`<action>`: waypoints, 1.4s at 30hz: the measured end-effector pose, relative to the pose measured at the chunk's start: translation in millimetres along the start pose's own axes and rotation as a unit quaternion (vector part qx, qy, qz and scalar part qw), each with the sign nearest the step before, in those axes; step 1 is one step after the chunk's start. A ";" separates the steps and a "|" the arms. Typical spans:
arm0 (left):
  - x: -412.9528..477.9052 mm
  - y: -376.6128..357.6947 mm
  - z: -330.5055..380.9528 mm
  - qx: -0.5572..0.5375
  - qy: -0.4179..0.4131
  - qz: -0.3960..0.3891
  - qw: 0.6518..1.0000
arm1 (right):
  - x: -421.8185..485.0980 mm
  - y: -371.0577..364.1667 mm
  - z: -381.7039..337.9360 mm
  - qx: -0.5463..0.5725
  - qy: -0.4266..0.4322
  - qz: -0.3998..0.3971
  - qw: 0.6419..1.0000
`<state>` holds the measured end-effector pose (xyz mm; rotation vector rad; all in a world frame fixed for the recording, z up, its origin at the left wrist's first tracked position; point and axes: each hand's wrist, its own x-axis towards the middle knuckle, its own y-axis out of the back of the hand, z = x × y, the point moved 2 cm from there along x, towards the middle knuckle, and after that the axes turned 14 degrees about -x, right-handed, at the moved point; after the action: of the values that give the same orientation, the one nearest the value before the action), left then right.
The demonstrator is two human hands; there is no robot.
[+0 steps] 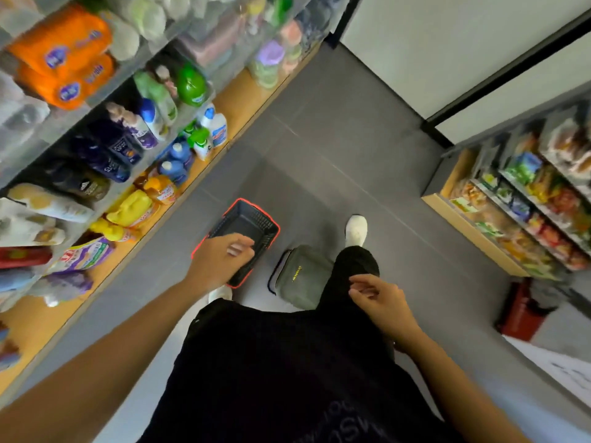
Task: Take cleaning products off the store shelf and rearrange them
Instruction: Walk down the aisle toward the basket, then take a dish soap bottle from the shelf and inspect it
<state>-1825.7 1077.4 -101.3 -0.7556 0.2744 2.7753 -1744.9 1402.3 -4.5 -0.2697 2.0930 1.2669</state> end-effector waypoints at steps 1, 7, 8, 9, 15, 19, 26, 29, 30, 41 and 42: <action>12.6 -4.9 1.4 -0.004 0.010 0.005 1.000 | 23.9 13.8 2.4 -0.016 0.014 -0.011 1.000; 82.3 -35.0 -4.2 -0.014 0.083 0.111 0.990 | 208.8 87.8 -10.1 -0.114 0.145 -0.125 0.975; 87.7 -41.6 -3.3 -0.024 0.104 0.150 0.983 | 240.9 98.8 -19.5 -0.132 0.178 -0.143 0.965; 91.0 -47.3 -1.0 -0.026 0.124 0.186 0.974 | 271.5 107.6 -30.5 -0.144 0.208 -0.151 0.955; 69.7 -90.7 5.8 -0.061 0.251 0.328 0.909 | 390.1 97.2 -104.2 -0.224 0.327 -0.224 0.890; 50.0 -113.7 -13.5 -0.101 0.319 0.354 0.873 | 406.3 44.6 -121.0 -0.272 0.361 -0.274 0.849; 41.6 -101.4 -80.1 -0.158 0.280 0.365 0.874 | 379.3 -56.2 -141.8 -0.315 0.382 -0.293 0.818; 51.5 -63.5 -124.0 -0.195 0.239 0.372 0.875 | 374.5 -101.4 -175.6 -0.326 0.381 -0.262 0.825; 57.7 -47.7 -140.8 -0.203 0.226 0.372 0.877 | 377.3 -118.3 -189.9 -0.329 0.385 -0.252 0.825; 207.0 98.7 -341.2 -0.091 0.113 0.417 0.897 | 534.6 -361.9 -343.1 -0.238 0.572 -0.077 0.782; 219.1 105.6 -354.8 -0.087 0.101 0.429 0.893 | 551.2 -382.1 -351.8 -0.232 0.600 -0.056 0.764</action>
<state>-1871.8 931.9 -503.5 -1.2063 0.5074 3.5803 -2127.6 997.5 -517.7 -1.8125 2.5564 1.7530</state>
